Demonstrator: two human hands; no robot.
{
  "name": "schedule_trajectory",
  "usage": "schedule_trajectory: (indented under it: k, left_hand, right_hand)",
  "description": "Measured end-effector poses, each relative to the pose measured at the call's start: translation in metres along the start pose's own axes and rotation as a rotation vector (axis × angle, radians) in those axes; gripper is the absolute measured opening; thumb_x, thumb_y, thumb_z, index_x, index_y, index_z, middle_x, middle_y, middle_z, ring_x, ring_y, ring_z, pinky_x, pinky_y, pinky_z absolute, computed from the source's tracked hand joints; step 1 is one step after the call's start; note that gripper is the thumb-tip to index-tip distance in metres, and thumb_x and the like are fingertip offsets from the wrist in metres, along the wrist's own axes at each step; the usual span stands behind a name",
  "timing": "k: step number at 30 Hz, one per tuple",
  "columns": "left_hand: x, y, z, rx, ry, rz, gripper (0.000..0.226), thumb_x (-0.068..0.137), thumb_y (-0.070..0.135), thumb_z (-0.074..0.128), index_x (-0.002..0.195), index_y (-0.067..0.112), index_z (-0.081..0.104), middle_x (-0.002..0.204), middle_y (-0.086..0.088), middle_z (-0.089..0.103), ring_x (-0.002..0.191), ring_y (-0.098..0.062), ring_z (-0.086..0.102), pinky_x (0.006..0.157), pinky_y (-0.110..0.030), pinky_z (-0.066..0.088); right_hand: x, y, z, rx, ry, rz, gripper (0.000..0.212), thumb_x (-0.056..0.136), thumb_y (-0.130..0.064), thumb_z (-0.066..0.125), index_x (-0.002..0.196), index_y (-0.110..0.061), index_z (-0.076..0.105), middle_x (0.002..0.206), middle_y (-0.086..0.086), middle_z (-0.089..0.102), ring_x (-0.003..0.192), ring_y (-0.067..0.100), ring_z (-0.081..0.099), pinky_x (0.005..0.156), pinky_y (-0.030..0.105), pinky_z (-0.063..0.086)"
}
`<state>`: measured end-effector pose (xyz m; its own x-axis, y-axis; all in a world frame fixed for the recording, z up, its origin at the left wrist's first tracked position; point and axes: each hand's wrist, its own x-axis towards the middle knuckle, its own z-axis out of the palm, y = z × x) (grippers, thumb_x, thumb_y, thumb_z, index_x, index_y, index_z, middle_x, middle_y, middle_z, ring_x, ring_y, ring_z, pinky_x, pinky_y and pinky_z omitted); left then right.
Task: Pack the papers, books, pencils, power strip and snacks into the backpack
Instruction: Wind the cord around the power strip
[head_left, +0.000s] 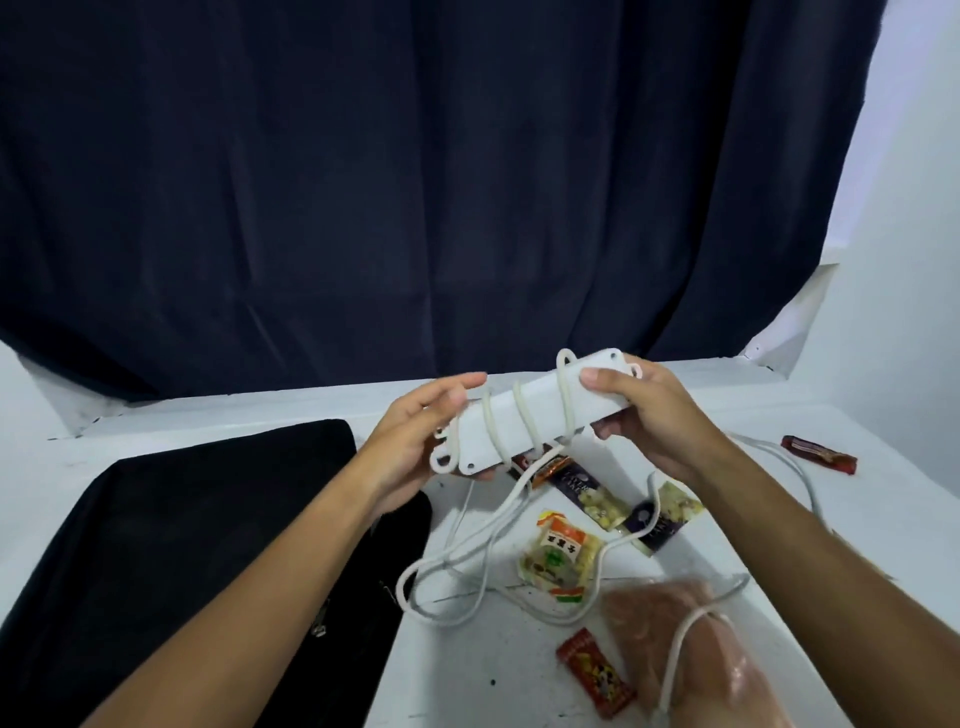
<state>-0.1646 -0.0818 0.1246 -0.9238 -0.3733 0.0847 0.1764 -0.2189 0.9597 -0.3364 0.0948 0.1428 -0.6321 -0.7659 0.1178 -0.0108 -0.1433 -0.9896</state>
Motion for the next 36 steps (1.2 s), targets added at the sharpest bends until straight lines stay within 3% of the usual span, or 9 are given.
schedule_trajectory:
  k: [6, 14, 17, 23, 26, 29, 32, 34, 36]
  left_hand:
    - [-0.004, 0.008, 0.022, 0.060, 0.161, 0.079, 0.059, 0.063, 0.007, 0.080, 0.120, 0.011, 0.063, 0.097, -0.004, 0.067, 0.076, -0.022, 0.069, 0.052, -0.032, 0.056]
    - [-0.008, 0.026, 0.029, 0.121, 0.221, 0.116, 0.054, 0.056, 0.007, 0.082, 0.108, 0.009, 0.069, 0.099, -0.014, 0.064, 0.074, -0.023, 0.068, 0.055, -0.033, 0.055]
    - [-0.009, 0.028, 0.044, 0.111, 0.209, 0.127, 0.056, 0.058, 0.004, 0.086, 0.111, 0.009, 0.068, 0.099, -0.014, 0.062, 0.074, -0.024, 0.067, 0.055, -0.032, 0.053]
    - [-0.015, 0.033, 0.057, 0.183, 0.127, 0.152, 0.058, 0.062, 0.001, 0.079, 0.118, 0.006, 0.064, 0.098, -0.016, 0.062, 0.071, -0.025, 0.066, 0.055, -0.030, 0.051]
    - [-0.016, 0.034, 0.065, 0.258, 0.179, 0.192, 0.058, 0.060, 0.004, 0.082, 0.115, 0.009, 0.066, 0.096, -0.014, 0.064, 0.074, -0.027, 0.066, 0.057, -0.031, 0.052]
    - [-0.017, 0.036, 0.075, 0.293, 0.272, 0.265, 0.065, 0.057, 0.009, 0.085, 0.118, 0.017, 0.064, 0.102, -0.003, 0.068, 0.083, -0.025, 0.070, 0.059, -0.036, 0.056]
    - [-0.018, 0.039, 0.082, 0.544, 0.331, 0.442, 0.076, 0.055, 0.022, 0.089, 0.125, 0.021, 0.059, 0.120, -0.003, 0.062, 0.100, -0.015, 0.066, 0.070, -0.034, 0.058]
    - [-0.022, 0.040, 0.079, 0.890, 0.361, 0.695, 0.082, 0.055, 0.040, 0.091, 0.128, 0.023, 0.057, 0.132, -0.001, 0.054, 0.117, -0.013, 0.056, 0.092, -0.026, 0.050]
    - [-0.022, 0.041, 0.077, 1.345, 0.324, 0.945, 0.081, 0.064, 0.057, 0.079, 0.132, 0.021, 0.054, 0.145, -0.009, 0.044, 0.136, -0.022, 0.040, 0.111, -0.037, 0.034]
  right_hand:
    - [-0.013, 0.008, 0.029, 0.324, 0.057, 0.113, 0.021, 0.083, -0.025, 0.067, 0.097, -0.010, 0.067, 0.077, 0.004, 0.067, 0.062, 0.014, 0.055, 0.056, 0.025, 0.045]
    - [-0.027, 0.015, 0.043, 0.750, -0.147, 0.064, 0.066, 0.068, -0.010, 0.081, 0.127, 0.002, 0.054, 0.123, 0.021, 0.062, 0.101, 0.029, 0.064, 0.087, 0.048, 0.054]
    - [-0.031, 0.010, 0.045, 0.624, -0.135, -0.016, 0.046, 0.080, -0.003, 0.067, 0.124, 0.001, 0.056, 0.124, 0.022, 0.062, 0.107, 0.034, 0.063, 0.101, 0.061, 0.040]
    - [-0.038, 0.000, 0.034, 0.466, -0.137, -0.008, 0.051, 0.071, -0.016, 0.076, 0.120, -0.004, 0.062, 0.118, 0.024, 0.064, 0.103, 0.040, 0.061, 0.097, 0.063, 0.040]
    - [-0.042, -0.001, 0.027, 0.461, -0.158, 0.062, 0.049, 0.063, -0.022, 0.084, 0.108, -0.009, 0.070, 0.109, 0.022, 0.068, 0.093, 0.035, 0.061, 0.076, 0.049, 0.056]
    - [-0.045, -0.007, 0.023, 0.517, -0.166, 0.114, 0.038, 0.072, -0.017, 0.074, 0.108, -0.005, 0.070, 0.105, 0.021, 0.067, 0.087, 0.031, 0.060, 0.063, 0.034, 0.056]
    - [-0.045, -0.014, 0.022, 0.617, -0.157, 0.129, 0.046, 0.076, -0.017, 0.071, 0.116, 0.004, 0.063, 0.107, 0.022, 0.066, 0.084, 0.026, 0.062, 0.063, 0.028, 0.057]
    - [-0.045, -0.018, 0.020, 0.669, -0.121, 0.143, 0.043, 0.073, -0.018, 0.073, 0.111, 0.002, 0.067, 0.106, 0.021, 0.068, 0.083, 0.025, 0.065, 0.061, 0.025, 0.057]
    - [-0.043, -0.021, 0.017, 0.676, -0.081, 0.143, 0.032, 0.070, -0.018, 0.075, 0.098, -0.003, 0.073, 0.102, 0.019, 0.069, 0.080, 0.023, 0.067, 0.058, 0.025, 0.057]
